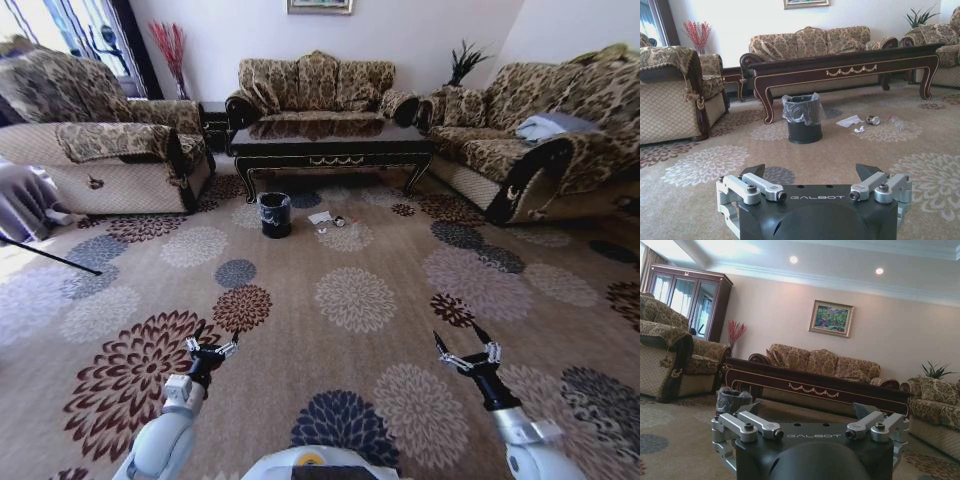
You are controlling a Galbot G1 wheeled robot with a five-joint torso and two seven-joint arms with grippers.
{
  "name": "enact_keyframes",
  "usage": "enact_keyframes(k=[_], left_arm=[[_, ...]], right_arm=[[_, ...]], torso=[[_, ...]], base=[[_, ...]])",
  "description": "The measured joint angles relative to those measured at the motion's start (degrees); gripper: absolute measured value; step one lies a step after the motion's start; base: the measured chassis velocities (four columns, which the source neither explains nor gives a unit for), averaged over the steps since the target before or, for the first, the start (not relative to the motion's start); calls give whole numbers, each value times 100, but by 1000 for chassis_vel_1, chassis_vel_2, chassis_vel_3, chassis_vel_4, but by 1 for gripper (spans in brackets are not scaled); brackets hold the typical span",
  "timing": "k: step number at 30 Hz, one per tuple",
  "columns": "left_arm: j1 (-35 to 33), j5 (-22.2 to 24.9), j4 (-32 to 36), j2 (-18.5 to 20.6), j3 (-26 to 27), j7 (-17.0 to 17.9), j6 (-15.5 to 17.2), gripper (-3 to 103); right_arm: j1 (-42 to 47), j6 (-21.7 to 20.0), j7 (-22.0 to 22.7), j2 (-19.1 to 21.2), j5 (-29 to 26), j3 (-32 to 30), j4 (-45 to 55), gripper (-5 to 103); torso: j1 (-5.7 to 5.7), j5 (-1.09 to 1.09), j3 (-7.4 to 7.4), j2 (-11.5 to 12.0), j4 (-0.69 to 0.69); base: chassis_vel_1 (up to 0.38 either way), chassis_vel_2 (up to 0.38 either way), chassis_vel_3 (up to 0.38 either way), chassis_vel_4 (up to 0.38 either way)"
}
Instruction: Move to the front of the table and pick up the trash from the floor, then place it into the trash bin.
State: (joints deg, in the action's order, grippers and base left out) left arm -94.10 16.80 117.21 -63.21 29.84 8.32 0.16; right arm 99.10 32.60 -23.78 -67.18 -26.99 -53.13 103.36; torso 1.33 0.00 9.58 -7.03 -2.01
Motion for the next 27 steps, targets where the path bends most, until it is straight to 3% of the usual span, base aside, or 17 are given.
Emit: enact_keyframes(k=[27], left_arm=[[14,7,-48,-13,-19,-9,3,100]], right_arm=[[-64,-34,6,-23,-60,13,-40,100]], torso=[[-60,0,-535,600,0]], base=[[0,0,0,0]])
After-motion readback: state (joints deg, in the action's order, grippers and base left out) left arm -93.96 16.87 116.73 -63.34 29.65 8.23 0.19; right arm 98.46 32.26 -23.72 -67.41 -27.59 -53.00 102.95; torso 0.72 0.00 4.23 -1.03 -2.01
